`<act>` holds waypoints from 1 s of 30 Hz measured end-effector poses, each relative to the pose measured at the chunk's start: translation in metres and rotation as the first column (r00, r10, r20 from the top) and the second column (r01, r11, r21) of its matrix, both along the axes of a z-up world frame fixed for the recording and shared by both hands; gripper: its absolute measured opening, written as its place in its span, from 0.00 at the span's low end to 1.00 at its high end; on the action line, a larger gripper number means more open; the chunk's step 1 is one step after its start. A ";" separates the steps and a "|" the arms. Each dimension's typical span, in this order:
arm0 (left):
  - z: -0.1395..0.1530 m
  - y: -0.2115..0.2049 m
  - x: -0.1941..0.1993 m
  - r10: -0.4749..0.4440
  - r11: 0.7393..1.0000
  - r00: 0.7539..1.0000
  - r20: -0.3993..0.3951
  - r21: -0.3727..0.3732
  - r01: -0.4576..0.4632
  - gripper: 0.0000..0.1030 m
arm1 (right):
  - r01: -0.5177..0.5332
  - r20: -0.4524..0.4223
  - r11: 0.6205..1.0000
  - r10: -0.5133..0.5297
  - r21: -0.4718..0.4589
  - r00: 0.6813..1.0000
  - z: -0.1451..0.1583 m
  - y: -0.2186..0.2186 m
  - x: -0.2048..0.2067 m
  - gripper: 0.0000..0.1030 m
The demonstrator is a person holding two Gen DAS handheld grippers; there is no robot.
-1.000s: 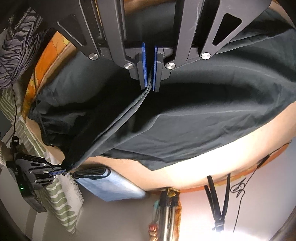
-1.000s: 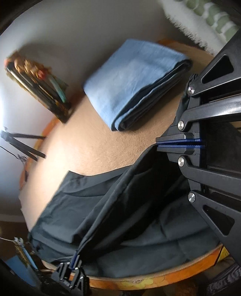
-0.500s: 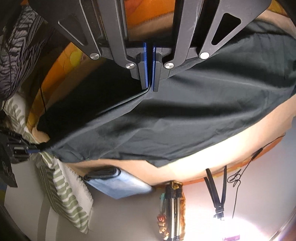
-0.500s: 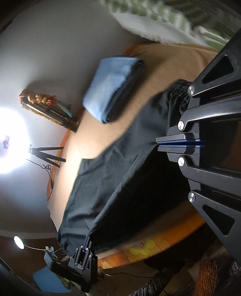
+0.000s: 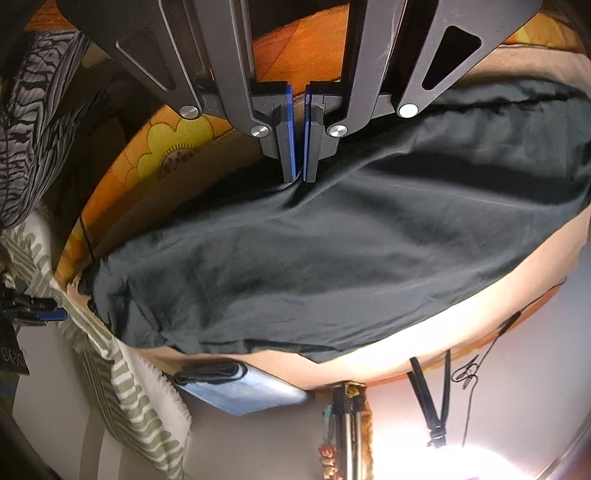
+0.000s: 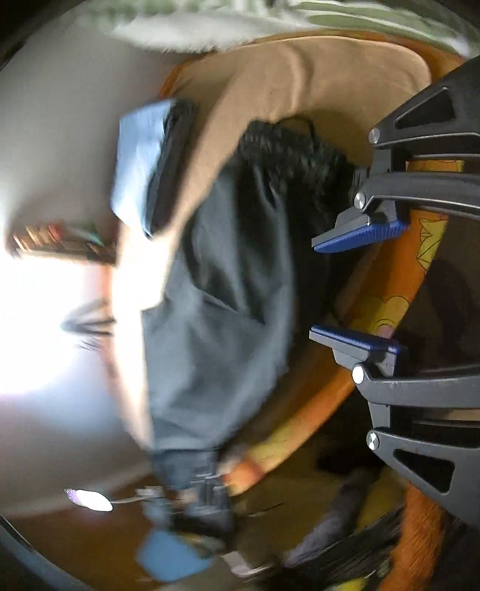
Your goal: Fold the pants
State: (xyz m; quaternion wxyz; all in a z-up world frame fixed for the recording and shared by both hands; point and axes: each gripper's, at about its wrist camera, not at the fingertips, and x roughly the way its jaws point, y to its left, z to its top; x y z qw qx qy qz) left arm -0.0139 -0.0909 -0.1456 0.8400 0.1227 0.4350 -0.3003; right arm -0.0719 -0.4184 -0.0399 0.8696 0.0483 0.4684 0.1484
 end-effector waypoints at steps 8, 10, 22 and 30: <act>0.021 -0.011 -0.002 -0.002 0.999 0.999 0.034 -0.046 0.004 0.03 | 0.381 -0.125 0.919 -0.368 0.102 0.921 -0.042 -0.080 0.025 0.49; 0.020 -0.020 -0.001 -0.024 0.999 0.999 0.031 -0.043 0.026 0.03 | 0.405 -0.154 0.905 -0.385 0.130 0.910 -0.054 -0.083 0.032 0.49; 0.005 -0.049 0.010 -0.060 0.998 0.998 0.000 -0.005 0.060 0.03 | 0.385 -0.183 0.912 -0.359 0.138 0.915 -0.052 -0.066 0.040 0.04; 0.003 -0.049 0.010 -0.062 0.998 0.998 -0.006 0.001 0.062 0.03 | 0.371 -0.219 0.928 -0.359 0.017 0.907 -0.045 -0.068 0.016 0.04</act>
